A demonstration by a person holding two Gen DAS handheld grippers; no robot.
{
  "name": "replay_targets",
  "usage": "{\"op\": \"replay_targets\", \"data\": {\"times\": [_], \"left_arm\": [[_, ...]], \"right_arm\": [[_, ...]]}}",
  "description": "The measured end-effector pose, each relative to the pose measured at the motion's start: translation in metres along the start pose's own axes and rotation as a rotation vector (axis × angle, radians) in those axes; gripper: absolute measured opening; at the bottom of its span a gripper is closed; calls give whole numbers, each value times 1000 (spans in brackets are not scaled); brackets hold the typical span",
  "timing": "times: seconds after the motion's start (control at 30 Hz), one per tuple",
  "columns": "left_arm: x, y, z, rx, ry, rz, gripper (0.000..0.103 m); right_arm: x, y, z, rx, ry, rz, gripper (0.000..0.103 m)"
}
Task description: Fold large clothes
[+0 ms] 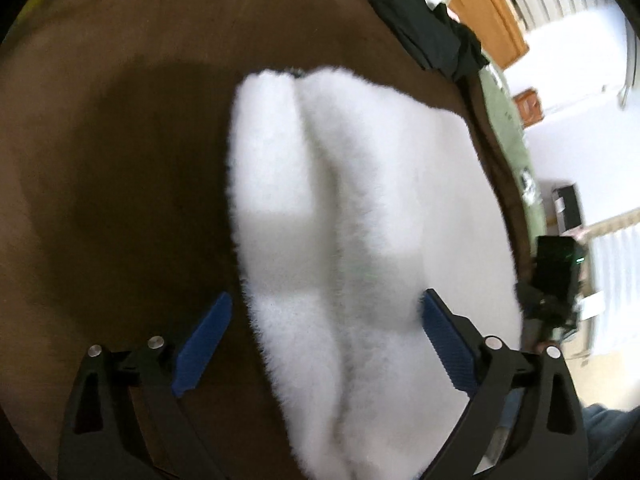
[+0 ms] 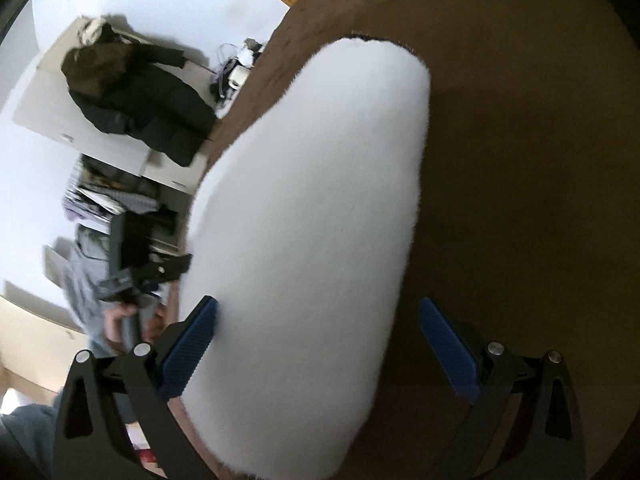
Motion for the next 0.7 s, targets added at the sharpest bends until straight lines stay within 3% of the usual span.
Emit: {"op": "replay_targets", "data": {"times": [0.1,0.27,0.4,0.57,0.7], "left_arm": [[3,7,5,65,-10,-16,96],[4,-3,16,100,-4,25,96],[-1,-21,35,157,16,55,96],[-2,-28,41,167,42,75,96],[2,-27,38,173,-6,87,81]], "right_arm": [[-4,-7,10,-65,29,29,97],[-10,-15,24,-148,51,62,97],[-16,-9,34,-141,67,32,98],[-23,-4,46,-102,83,10,98],[-16,-6,41,-54,66,12,87]]}}
Point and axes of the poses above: each gripper's, at about its wrist camera, not at the fingertips, and z roughly the way its jaws point, y to its left, x to its underside, the point moved 4 cm from there along z, roughly the way its jaws point, and after that the axes turned 3 degrees about -y, right-handed, at the moved point
